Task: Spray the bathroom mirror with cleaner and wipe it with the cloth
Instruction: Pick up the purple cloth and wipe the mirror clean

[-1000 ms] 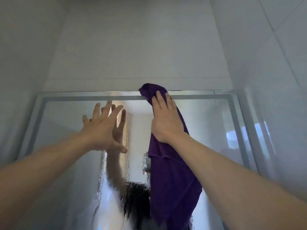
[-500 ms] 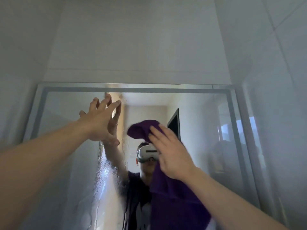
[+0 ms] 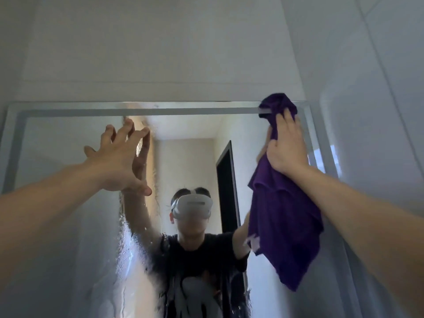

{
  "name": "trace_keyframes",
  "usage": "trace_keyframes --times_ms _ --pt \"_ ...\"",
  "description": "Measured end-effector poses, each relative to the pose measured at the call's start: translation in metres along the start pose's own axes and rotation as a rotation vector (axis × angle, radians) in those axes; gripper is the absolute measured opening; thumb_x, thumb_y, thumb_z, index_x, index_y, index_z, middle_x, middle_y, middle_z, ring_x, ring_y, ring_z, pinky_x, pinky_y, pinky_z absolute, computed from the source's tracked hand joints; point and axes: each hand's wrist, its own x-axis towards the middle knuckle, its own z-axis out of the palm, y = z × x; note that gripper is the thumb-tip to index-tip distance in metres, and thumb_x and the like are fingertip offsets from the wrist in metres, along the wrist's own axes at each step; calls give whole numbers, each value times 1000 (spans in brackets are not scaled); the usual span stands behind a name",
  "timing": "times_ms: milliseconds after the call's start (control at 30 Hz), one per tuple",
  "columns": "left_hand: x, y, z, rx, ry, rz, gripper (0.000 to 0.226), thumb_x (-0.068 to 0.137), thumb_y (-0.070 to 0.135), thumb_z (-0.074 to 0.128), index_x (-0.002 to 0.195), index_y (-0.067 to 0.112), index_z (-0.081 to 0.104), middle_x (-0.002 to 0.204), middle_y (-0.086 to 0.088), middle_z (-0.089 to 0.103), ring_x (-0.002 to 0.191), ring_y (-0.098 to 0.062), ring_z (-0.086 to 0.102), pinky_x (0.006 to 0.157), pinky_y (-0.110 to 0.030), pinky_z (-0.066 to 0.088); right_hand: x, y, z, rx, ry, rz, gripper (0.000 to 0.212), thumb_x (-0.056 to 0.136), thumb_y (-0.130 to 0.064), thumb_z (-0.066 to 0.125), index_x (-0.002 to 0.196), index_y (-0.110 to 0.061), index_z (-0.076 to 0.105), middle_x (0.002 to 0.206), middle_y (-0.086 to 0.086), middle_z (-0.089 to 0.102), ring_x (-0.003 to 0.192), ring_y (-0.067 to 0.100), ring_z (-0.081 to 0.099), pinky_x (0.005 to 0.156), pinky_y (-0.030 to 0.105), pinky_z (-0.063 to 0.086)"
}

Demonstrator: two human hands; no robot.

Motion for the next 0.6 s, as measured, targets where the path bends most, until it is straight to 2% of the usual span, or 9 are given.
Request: trace_keyframes --times_ms 100,267,367,433,533,600 --pt "2 -4 5 -25 24 12 158 39 61 97 159 43 -4 168 15 -20 156 -28 -17 115 -75 19 31 -50 13 -22 9 -43 69 94 -13 41 159 -4 20 170 15 9 157 39 3 128 46 6" --pt "4 -8 7 -44 43 34 160 38 63 96 159 44 -7 168 15 -20 157 -25 -18 115 -73 19 24 -153 42 -47 -70 -311 69 97 -28 38 161 -9 19 172 9 9 157 34 3 128 45 4" --pt "4 -8 8 -102 57 19 166 37 59 98 157 35 -14 170 9 -8 157 -24 -15 117 -73 17 0 -205 63 -29 -127 -450 70 99 -36 34 162 -11 19 172 7 7 158 31 1 128 43 2" --pt "6 -8 8 -176 70 9 169 40 51 100 155 32 -24 171 5 1 158 -23 -13 118 -73 13 -17 -227 74 14 -157 -510 68 100 -36 35 162 -12 19 172 6 8 158 29 -1 128 42 1" --pt "7 -10 11 -214 64 24 165 54 36 96 150 32 -38 170 14 -6 158 -22 -16 119 -73 6 -37 -235 81 55 -196 -587 72 95 -27 38 162 -13 18 172 6 11 159 27 1 128 40 2" --pt "6 -11 10 -214 49 42 167 53 39 97 149 33 -40 170 15 -11 157 -23 -20 119 -74 5 -41 -228 78 77 -216 -619 75 89 -22 37 162 -14 20 171 5 15 159 26 6 129 40 6"
